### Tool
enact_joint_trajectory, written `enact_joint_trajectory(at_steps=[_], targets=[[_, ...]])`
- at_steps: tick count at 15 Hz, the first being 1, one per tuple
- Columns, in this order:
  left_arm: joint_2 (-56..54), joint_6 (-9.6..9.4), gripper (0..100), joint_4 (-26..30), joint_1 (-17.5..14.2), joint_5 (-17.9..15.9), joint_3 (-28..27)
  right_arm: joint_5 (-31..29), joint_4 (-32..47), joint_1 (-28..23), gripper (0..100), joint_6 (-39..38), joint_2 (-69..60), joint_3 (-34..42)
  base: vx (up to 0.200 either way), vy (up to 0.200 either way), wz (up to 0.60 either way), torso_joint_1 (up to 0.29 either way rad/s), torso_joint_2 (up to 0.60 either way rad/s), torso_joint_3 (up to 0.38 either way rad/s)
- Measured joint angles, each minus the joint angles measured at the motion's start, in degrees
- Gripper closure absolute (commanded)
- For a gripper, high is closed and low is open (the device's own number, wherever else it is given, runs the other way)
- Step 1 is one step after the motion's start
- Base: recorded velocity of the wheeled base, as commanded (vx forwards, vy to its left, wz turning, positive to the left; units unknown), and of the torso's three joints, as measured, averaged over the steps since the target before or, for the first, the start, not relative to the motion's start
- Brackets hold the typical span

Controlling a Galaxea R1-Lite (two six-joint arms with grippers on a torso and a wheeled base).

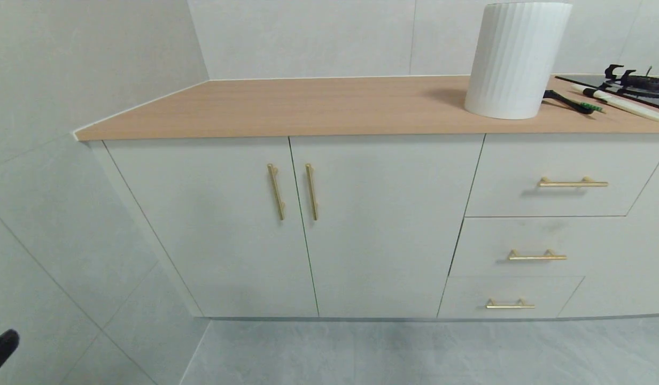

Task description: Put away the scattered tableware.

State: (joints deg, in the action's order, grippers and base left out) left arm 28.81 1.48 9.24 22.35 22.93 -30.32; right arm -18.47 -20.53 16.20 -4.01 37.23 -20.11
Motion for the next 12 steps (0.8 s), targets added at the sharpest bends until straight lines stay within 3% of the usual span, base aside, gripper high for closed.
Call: enact_joint_trajectory(at_steps=[4, 8, 10, 12], targets=[[-9.1, -0.46, 0, 4.3, -5.2, 0.1, 0.8, 2.3, 10.1, -10.3, 0, 6.2, -17.5, 1.1, 0.000, 0.000, 0.00, 0.000, 0.00, 0.000], [-18.7, -0.55, 0, 5.8, -12.3, 0.5, 7.6, 3.6, 22.2, -14.8, 0, 7.4, -31.2, 1.6, 0.000, 0.000, 0.00, 0.000, 0.00, 0.000], [-21.5, -0.28, 0, 5.4, -15.8, 3.4, 11.5, 3.6, 22.3, -15.9, 0, 7.4, -34.8, 2.6, 0.000, 0.000, 0.00, 0.000, 0.00, 0.000], [-23.8, -1.79, 0, 4.7, -19.2, 3.2, 15.4, 2.4, 21.2, -16.1, 0, 7.3, -36.3, 5.1, 0.000, 0.000, 0.00, 0.000, 0.00, 0.000]])
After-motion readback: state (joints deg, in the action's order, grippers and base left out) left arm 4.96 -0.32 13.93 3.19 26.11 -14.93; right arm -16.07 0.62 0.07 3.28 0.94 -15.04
